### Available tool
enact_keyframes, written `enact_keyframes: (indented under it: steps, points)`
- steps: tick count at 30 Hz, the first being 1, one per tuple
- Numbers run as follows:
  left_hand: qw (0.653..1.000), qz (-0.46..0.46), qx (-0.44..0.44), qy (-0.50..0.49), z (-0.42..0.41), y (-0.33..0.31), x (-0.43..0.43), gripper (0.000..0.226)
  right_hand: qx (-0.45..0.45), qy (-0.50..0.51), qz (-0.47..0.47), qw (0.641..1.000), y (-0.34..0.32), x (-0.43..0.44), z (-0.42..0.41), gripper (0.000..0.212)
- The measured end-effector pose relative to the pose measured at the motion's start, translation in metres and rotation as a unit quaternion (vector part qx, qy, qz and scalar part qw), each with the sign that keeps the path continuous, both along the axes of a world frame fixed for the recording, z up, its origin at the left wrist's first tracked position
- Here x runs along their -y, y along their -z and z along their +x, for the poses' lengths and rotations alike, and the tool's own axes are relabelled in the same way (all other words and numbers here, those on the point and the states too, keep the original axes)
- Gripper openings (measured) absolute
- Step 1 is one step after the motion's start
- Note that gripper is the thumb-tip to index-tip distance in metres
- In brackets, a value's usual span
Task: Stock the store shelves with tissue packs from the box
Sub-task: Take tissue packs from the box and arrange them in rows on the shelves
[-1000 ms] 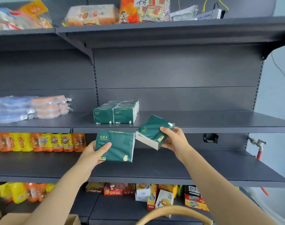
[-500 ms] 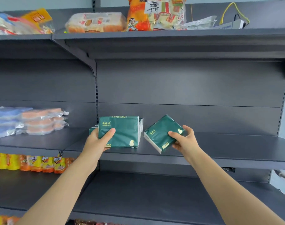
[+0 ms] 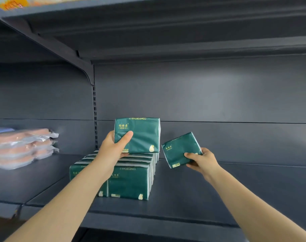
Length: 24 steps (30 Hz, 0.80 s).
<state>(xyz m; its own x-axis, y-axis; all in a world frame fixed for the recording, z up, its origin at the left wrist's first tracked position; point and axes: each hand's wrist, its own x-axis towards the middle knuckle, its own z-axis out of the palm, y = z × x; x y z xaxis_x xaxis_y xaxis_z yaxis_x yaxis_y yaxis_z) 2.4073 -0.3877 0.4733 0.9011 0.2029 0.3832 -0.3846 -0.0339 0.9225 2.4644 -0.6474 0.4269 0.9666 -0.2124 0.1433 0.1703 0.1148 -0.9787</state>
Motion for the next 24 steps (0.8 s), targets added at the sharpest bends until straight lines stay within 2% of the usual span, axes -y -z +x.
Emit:
enact_keyframes:
  steps: [4, 7, 13, 14, 17, 20, 22, 24]
  points:
    - [1.0, -0.005, -0.001, 0.013, 0.039, -0.008, 0.006, 0.018, -0.017, 0.033, 0.028, 0.999, 0.011, -0.016, 0.05, 0.021]
    - [1.0, -0.002, 0.012, 0.009, 0.061, -0.013, 0.008, 0.019, -0.028, 0.044, 0.015, 0.998, 0.02, -0.024, 0.082, 0.014]
    - [0.998, -0.023, 0.04, 0.046, 0.093, -0.016, 0.009, 0.018, -0.008, 0.12, -0.115, 0.986, 0.038, -0.026, 0.127, 0.018]
    - [0.997, -0.03, 0.044, 0.05, 0.097, -0.015, 0.009, 0.017, -0.013, 0.124, -0.147, 0.981, 0.043, -0.025, 0.134, 0.024]
    - [0.998, -0.013, 0.047, 0.048, 0.106, -0.011, 0.009, 0.016, -0.048, 0.126, -0.287, 0.948, 0.053, -0.026, 0.15, 0.055]
    - [0.998, 0.012, 0.047, 0.036, 0.11, -0.009, 0.008, 0.017, -0.073, 0.167, -0.413, 0.892, 0.054, -0.031, 0.154, 0.067]
    - [0.998, 0.012, 0.042, 0.043, 0.111, -0.008, 0.008, 0.016, -0.078, 0.219, -0.439, 0.868, 0.05, -0.035, 0.151, 0.072]
    - [0.998, 0.019, 0.038, 0.056, 0.11, -0.008, 0.009, 0.015, -0.06, 0.253, -0.432, 0.864, 0.049, -0.034, 0.153, 0.071]
